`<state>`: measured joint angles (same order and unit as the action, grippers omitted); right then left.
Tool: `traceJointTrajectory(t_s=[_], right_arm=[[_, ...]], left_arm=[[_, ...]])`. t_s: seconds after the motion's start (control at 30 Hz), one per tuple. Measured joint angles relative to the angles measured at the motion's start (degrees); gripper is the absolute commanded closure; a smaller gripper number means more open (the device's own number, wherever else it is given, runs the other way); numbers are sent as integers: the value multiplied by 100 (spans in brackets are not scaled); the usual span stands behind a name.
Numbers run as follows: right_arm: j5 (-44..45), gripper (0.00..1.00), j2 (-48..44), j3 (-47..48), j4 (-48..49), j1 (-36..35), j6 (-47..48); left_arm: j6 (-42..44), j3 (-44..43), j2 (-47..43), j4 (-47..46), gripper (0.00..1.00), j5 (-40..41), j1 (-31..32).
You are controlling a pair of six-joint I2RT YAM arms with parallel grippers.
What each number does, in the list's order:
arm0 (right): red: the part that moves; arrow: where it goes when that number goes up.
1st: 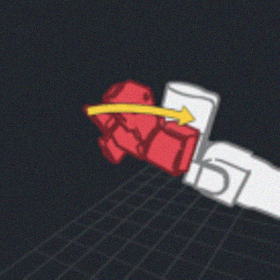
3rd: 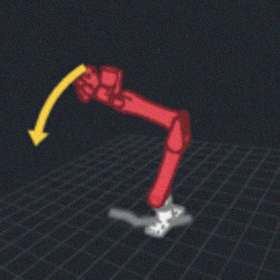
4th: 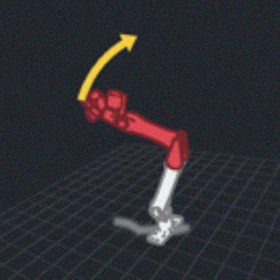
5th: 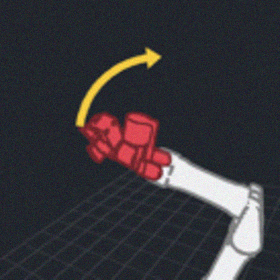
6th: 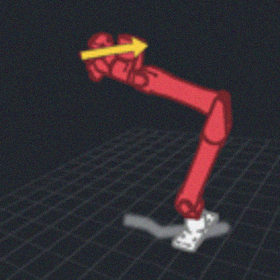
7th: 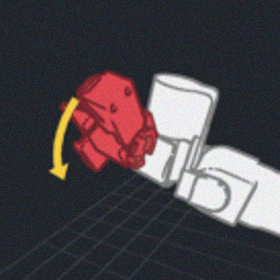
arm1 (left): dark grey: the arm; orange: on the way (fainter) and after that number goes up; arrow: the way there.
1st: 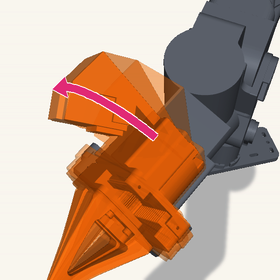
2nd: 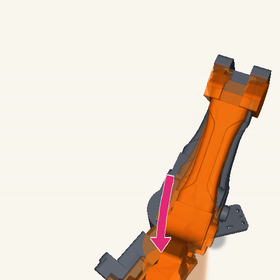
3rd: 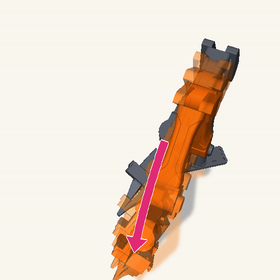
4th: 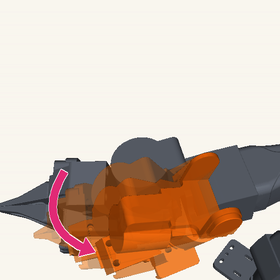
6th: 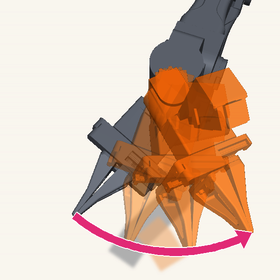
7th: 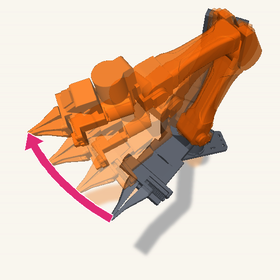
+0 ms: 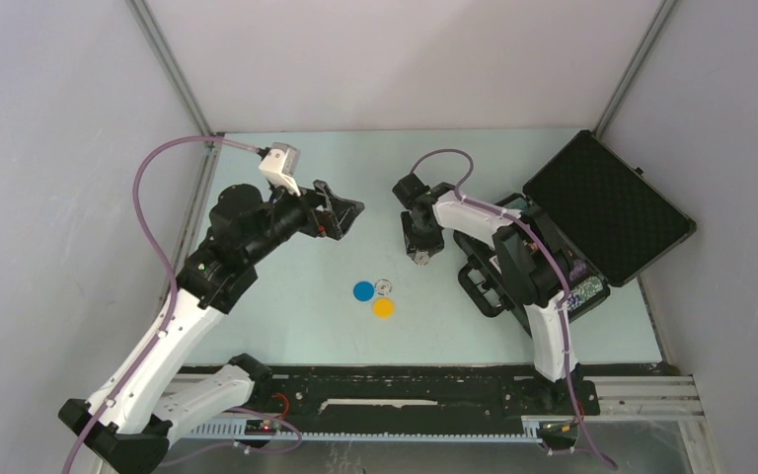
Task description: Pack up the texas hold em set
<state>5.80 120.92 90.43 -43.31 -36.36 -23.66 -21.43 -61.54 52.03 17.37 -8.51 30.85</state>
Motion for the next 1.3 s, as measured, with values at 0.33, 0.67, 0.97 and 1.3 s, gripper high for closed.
traceJointTrajectory(t_s=[0.33,0.67,0.97,1.3], right_arm=[[9,50,-649,-763,490,-87,201],[-37,49,-1939,-1790,1268,-199,507],[-208,48,-3206,-2675,1818,-317,765],[-935,48,-3919,-3176,2524,-358,1010]], left_arm=[[-50,0,0,264,0,822,-131],[-570,90,256,72,0,654,-1058],[-1884,490,2111,-1071,7,-1836,-1672],[-3230,835,3314,-2385,25,-3464,-1080]])
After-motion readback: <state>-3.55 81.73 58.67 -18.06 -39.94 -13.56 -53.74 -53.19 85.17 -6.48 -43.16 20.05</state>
